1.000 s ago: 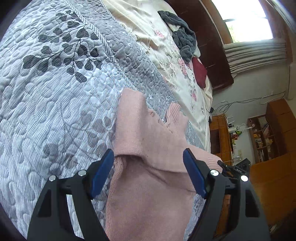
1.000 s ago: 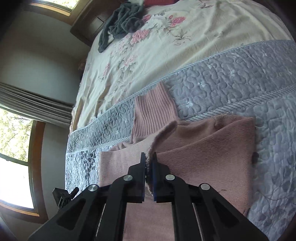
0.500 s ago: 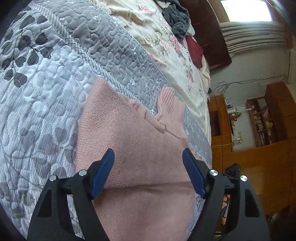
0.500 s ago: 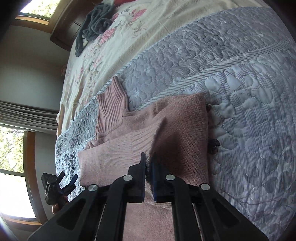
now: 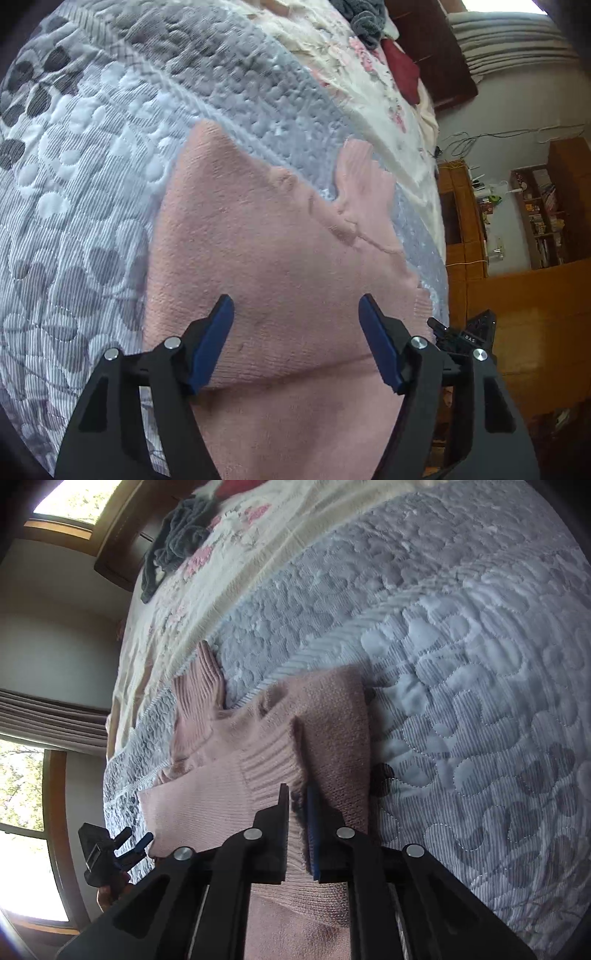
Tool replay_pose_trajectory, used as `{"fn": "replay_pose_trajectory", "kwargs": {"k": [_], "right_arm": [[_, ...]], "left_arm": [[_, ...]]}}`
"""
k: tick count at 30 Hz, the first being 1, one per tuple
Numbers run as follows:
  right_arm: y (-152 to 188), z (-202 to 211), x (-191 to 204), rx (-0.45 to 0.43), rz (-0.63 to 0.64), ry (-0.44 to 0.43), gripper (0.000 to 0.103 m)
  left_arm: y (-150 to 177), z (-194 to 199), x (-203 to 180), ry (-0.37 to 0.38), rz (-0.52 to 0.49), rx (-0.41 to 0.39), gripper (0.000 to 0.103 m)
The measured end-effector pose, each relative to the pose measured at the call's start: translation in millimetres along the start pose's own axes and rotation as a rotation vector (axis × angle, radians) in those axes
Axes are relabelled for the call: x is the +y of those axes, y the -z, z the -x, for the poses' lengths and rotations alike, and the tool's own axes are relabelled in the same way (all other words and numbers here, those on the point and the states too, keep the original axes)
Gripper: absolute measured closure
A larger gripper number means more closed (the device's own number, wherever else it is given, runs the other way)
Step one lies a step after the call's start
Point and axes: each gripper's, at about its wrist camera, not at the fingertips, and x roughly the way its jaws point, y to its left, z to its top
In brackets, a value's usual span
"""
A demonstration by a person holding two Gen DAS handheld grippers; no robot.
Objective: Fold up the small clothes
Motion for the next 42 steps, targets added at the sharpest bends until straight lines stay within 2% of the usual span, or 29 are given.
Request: {"fn": "replay_pose_trajectory", "kwargs": {"k": [3,6,9,11,13,15,18,19,22,25,27,30,32,35,36,39,42], "right_arm": [[-0.2,15.2,15.7,-0.023,0.034,-0.079,0.091],[-1.1,-5.8,21.7,0.042,0.047,-0.093,0.091],[-1.7,-33.2,7.9,0.092,0.005,-0.055,0.092],[0.7,-44.3,-4.7,0.102,-0.003,0.004,0.103],[4.3,-41.1,-6.7,0.097,-0.002,-0.004,0.103],[9.8,-27.5,-1.9,0.08,0.014,-0.033,0.097],[24.2,-11.4,3.7,0.083,0.036,-0.082,0.097],[28.9,-10.2,2.2,0.092,0.037,-0.087,0.096],[36.3,-23.0,-12.0,0.125,0.011,-0.051,0.1],[34.6,-28.3,-19.7,0.139,-0.005,-0.045,0.103],[26.9,-19.8,-9.0,0.125,0.033,-0.064,0.096],[2.6,-17.3,3.1,0.088,0.052,-0.07,0.095],[-15.8,-25.6,-0.2,0.081,0.038,-0.048,0.094],[-33.3,-39.8,-7.1,0.123,0.021,0.013,0.099],[-37.9,-37.8,-1.6,0.127,0.027,-0.006,0.093],[-62.8,-26.5,30.7,0.093,0.097,-0.106,0.081],[-97.0,-46.6,55.4,0.084,0.114,-0.116,0.068]], "left_arm": [[-15.0,9.2,-22.4,0.039,-0.077,-0.02,0.034],[-36.0,-4.7,-20.0,0.019,-0.071,0.016,0.033],[-48.0,-30.4,-3.4,-0.08,-0.049,0.078,0.033],[-47.2,-43.0,7.9,-0.134,-0.047,0.124,0.039],[-45.1,-35.3,3.3,-0.119,-0.066,0.116,0.039],[-35.0,-18.5,-5.8,-0.037,-0.096,0.106,0.038],[-9.4,0.3,-11.6,0.038,-0.145,0.122,0.036],[-1.8,2.0,-8.7,0.038,-0.145,0.127,0.035],[9.4,-8.6,15.1,-0.037,-0.108,0.145,0.032],[8.7,-16.4,25.4,-0.033,-0.086,0.157,0.033],[2.8,-13.0,13.6,-0.029,-0.114,0.153,0.032],[-13.1,-10.9,-1.7,-0.014,-0.162,0.13,0.03],[-28.6,-17.7,1.1,-0.042,-0.139,0.118,0.026],[-50.4,-38.1,11.0,-0.107,-0.093,0.163,0.028],[-58.1,-41.2,7.3,-0.124,-0.104,0.164,0.028],[-87.6,-47.6,-22.3,-0.074,-0.176,0.142,0.028],[-122.9,-69.9,-52.2,-0.04,-0.205,0.105,0.022]]}}
